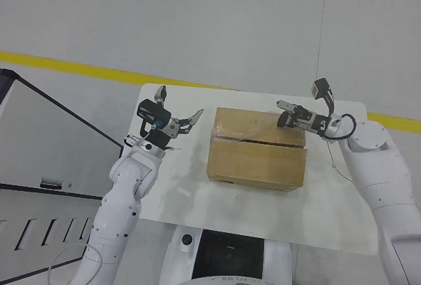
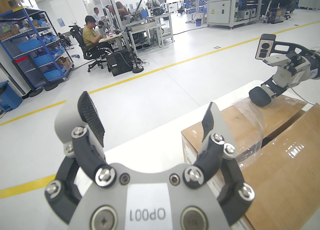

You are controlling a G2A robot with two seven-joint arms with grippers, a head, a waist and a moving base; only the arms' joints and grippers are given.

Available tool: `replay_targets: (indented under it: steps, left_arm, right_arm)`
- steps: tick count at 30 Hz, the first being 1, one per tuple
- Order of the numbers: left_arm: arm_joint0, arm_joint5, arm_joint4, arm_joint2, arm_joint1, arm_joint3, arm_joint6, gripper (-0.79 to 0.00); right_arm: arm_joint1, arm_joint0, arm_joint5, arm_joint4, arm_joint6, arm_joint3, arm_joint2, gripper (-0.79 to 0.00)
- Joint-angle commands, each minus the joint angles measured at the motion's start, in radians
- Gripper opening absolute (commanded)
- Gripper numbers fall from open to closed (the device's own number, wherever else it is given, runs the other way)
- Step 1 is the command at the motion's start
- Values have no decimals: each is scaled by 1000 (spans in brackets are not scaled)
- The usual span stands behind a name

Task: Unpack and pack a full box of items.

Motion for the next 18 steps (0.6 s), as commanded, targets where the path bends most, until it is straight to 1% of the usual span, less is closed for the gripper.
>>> replay_targets:
  steps: [1, 3, 4, 6, 7, 9, 10, 13, 15, 18]
  left_arm:
    - [0, 0, 0, 0, 0, 0, 0, 0]
    - [0, 0, 0, 0, 0, 0, 0, 0]
    - [0, 0, 0, 0, 0, 0, 0, 0]
    - [0, 0, 0, 0, 0, 0, 0, 0]
    - [0, 0, 0, 0, 0, 0, 0, 0]
    - [0, 0, 0, 0, 0, 0, 0, 0]
    - [0, 0, 0, 0, 0, 0, 0, 0]
    - [0, 0, 0, 0, 0, 0, 0, 0]
    - [0, 0, 0, 0, 0, 0, 0, 0]
    - [0, 0, 0, 0, 0, 0, 0, 0]
  right_arm:
    - [-5, 6, -7, 5, -9, 12, -12, -15]
    - [-10, 12, -13, 6, -19, 24, -25, -163]
    - [-13, 15, -16, 8, -24, 29, -30, -249]
    - [-16, 18, -19, 9, -31, 34, -38, -299]
    - [-17, 20, -20, 8, -35, 37, -39, -299]
    - [-18, 20, -20, 8, -36, 37, -40, -376]
    - [-18, 20, -19, 9, -37, 40, -39, -394]
    - [-19, 21, -26, 23, -31, 45, -37, -400]
    - [-19, 26, -28, 27, -27, 40, -33, -391]
    - [-12, 35, -28, 15, -16, 15, -15, -289]
